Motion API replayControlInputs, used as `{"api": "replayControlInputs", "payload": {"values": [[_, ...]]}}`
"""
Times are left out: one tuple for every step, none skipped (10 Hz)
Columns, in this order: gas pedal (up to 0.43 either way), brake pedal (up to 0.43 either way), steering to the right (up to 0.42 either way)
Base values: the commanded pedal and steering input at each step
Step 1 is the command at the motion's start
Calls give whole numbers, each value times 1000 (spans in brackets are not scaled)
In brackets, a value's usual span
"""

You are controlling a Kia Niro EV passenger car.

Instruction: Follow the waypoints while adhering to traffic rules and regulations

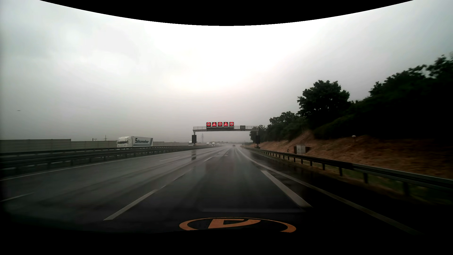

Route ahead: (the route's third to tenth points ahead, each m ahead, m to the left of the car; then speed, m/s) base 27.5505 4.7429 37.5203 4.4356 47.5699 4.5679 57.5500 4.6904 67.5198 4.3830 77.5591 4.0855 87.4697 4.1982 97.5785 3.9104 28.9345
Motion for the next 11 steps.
{"api": "replayControlInputs", "payload": {"values": [[189, 0, 0], [197, 0, -1], [197, 0, 0], [209, 0, -1], [220, 0, 0], [220, 0, -1], [228, 0, 0], [228, 0, 0], [240, 0, -1], [240, 0, -1], [240, 0, -1]]}}
